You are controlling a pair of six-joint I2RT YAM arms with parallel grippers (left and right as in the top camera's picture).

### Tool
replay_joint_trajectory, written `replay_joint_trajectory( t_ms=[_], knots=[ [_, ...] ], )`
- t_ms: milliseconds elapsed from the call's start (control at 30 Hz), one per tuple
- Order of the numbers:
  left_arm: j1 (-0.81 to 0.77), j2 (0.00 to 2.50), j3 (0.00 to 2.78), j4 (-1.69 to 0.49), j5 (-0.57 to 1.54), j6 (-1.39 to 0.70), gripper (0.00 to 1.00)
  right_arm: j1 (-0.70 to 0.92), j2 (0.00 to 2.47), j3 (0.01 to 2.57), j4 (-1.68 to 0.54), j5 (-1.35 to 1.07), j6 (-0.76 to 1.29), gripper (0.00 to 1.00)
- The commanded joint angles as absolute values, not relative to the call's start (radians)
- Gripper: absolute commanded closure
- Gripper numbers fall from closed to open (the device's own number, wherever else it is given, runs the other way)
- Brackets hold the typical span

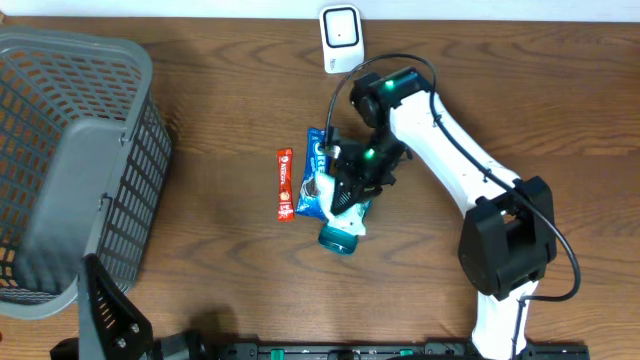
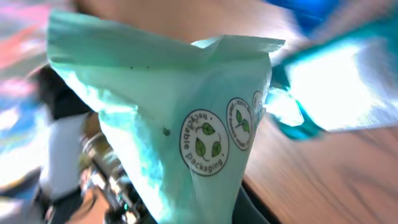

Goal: Scan the item barcode
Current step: 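Lift the wipes pack with the right gripper and carry it toward the scanner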

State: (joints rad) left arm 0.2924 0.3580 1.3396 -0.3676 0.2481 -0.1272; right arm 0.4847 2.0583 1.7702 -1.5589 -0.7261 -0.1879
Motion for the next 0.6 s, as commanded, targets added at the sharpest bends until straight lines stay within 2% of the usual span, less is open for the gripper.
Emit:
replay_joint_trajectory(
  t_ms=[0, 300, 433, 567],
  knots=[
    [0.289, 0.349, 1.341, -0.364, 0.242, -0.128, 0.02, 0.460, 2.035, 1.786, -1.586, -1.029, -0.585, 0.99],
    [0.289, 0.349, 1.341, -0.364, 0.242, -0.128, 0.02, 0.451, 2.035, 1.786, -1.604, -1.272, -0.595, 0.99],
    [0.289, 0.349, 1.341, -0.364, 0.242, -0.128, 0.02, 0.451, 2.035, 1.786, -1.614, -1.291, -0.593, 0.99],
    [0.289, 0.349, 1.341, -0.364, 0.242, -0.128, 0.02, 0.451, 2.035, 1.786, -1.616, -1.243, -0.744, 0.99]
  ],
)
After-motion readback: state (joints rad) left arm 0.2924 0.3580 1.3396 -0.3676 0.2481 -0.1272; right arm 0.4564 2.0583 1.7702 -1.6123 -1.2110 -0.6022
